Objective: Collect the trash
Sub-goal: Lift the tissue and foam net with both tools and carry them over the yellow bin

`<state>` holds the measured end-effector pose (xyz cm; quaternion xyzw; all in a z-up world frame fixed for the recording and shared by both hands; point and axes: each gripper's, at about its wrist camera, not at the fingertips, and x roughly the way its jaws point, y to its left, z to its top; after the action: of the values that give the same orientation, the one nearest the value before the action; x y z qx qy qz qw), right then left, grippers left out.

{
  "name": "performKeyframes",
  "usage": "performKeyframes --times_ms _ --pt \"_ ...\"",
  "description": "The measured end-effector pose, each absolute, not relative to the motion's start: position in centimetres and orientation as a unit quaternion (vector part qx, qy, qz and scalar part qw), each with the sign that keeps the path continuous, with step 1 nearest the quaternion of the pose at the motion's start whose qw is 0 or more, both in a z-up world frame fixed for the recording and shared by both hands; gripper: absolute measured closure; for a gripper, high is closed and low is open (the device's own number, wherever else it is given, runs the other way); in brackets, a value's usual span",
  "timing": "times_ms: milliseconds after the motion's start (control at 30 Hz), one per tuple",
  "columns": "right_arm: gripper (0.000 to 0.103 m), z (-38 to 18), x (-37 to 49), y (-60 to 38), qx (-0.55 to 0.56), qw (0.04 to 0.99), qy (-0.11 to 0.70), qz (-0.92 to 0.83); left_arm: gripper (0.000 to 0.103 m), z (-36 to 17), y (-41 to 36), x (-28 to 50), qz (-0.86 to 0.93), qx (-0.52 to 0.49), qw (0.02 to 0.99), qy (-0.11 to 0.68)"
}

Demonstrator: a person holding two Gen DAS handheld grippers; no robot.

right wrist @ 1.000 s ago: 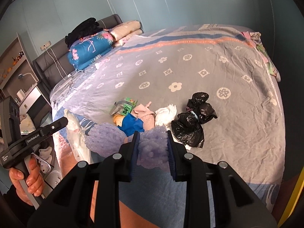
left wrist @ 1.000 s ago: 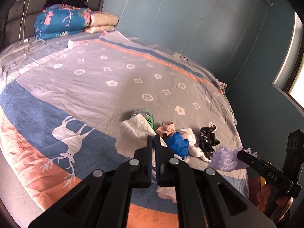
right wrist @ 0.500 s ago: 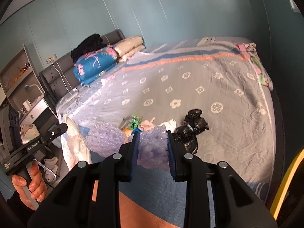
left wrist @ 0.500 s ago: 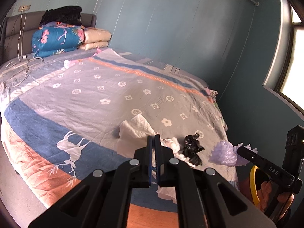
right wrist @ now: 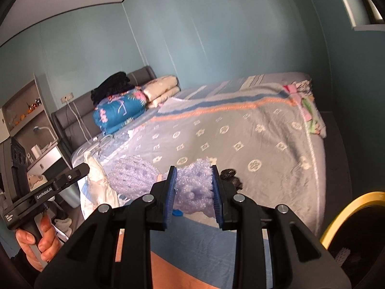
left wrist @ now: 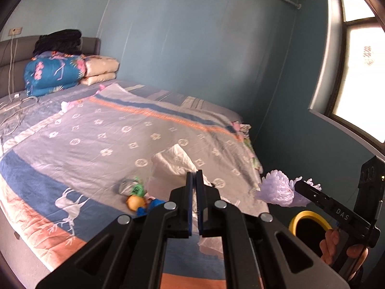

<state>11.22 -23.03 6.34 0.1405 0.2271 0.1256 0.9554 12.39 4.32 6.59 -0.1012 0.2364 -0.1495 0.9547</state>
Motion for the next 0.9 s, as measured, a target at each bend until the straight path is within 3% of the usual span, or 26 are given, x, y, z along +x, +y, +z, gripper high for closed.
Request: performKeyframes --times_ms 500,900 --pt "0.076 9.6 4.8 -32.4 0.157 0.972 0.172 0.044 0.1 9.4 -6.3 10.1 -0.243 -0.063 0.944 0.213" --pt "0.075 9.2 0.7 -40.5 0.178 0.971 0.158 -0.039 0.1 8.6 -14.9 9.6 -0.324 -0.06 0.915 0.233"
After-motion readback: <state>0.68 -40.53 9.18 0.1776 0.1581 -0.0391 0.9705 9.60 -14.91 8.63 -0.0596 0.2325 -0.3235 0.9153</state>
